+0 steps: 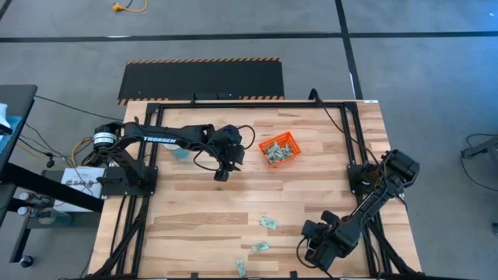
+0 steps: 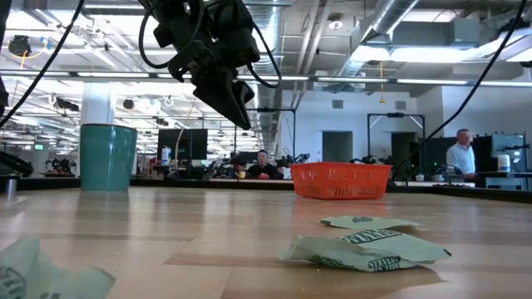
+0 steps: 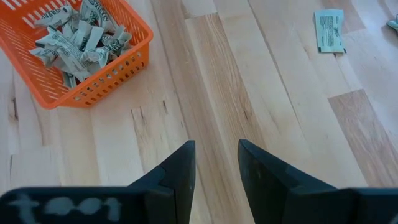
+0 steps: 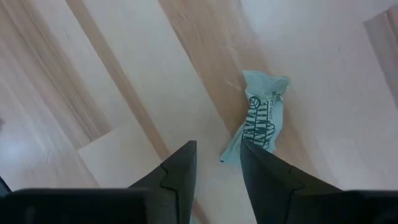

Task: Pick and place Stevia / Truvia into bins
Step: Put the stevia packet into the orange bin

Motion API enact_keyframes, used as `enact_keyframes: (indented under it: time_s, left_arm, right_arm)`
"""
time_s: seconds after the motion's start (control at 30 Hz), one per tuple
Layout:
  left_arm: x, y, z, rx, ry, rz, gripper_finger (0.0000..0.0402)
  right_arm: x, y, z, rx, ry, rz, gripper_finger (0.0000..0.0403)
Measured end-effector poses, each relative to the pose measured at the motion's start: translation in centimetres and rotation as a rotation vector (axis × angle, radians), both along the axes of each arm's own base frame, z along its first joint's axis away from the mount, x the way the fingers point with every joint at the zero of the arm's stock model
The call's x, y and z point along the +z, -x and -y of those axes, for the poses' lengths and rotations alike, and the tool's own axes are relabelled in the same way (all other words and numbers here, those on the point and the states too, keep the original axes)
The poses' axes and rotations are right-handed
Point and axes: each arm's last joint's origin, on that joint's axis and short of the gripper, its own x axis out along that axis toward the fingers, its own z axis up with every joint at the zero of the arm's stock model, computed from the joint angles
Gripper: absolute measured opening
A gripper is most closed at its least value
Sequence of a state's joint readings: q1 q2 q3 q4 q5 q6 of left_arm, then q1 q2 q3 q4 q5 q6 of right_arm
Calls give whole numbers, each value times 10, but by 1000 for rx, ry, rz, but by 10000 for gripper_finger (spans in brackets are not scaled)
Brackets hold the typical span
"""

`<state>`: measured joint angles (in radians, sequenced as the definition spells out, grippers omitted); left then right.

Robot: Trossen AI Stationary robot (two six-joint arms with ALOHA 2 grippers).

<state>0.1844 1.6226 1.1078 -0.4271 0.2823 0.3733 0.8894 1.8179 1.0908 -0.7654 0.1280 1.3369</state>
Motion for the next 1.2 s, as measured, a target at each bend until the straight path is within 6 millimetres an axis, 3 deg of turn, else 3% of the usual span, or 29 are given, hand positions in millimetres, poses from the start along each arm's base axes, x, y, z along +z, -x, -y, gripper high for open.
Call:
enact_keyframes:
  time_s: [0.5, 0.97, 1.2]
  left_arm:
    - [0, 0, 0, 6, 4, -2, 109]
    - [0, 0, 0, 12, 9, -3, 109]
    - [0, 0, 0, 12, 9, -2, 109]
  right_arm:
    - [22, -3, -1, -3, 90, -5, 117]
    - [-10, -6, -5, 9, 178, -75, 117]
    - [-15, -7, -5, 0, 200, -84, 117]
